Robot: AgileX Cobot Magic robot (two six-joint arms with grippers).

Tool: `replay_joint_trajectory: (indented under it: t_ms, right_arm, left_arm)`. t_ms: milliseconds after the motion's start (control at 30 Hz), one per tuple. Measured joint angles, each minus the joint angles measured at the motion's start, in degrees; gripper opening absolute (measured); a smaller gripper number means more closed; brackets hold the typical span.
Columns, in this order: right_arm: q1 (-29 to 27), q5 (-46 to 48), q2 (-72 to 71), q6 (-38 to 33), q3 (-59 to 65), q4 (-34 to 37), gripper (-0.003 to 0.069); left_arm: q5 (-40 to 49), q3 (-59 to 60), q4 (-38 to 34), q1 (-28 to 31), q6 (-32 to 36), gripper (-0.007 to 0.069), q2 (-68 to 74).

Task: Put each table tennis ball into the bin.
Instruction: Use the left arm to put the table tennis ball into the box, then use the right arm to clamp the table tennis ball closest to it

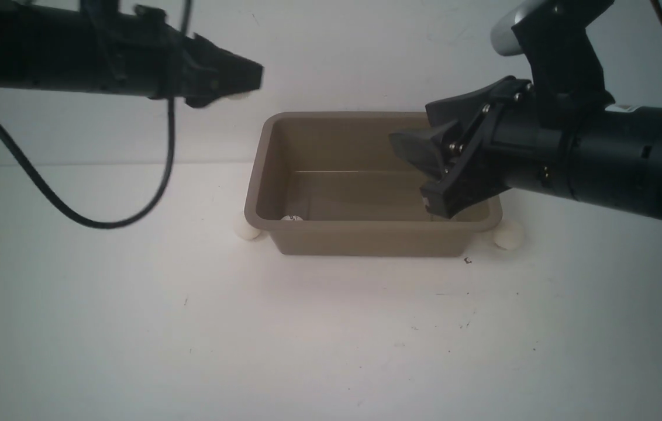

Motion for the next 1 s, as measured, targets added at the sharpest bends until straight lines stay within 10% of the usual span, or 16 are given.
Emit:
replay_joint_trajectory:
  t_ms: [500, 700, 1000]
  right_arm:
    - [0.0, 0.0, 0.0, 0.0, 0.0, -0.3, 0.0345]
    - [0.0, 0.1, -0.2, 0.0, 0.0, -1.3, 0.0345]
    - [0.0, -0.4, -2.2, 0.0, -0.5, -1.7, 0.0347]
  left_arm:
    - [-19.9, -0.1, -18.3, -8.6, 21.3, 0.047, 14.0]
    - [-14.1, -0.1, -12.7, -5.1, 9.5, 0.0469, 7.1]
    - [-3.5, -0.3, 21.2, -0.8, -19.3, 0.0469, -8.9]
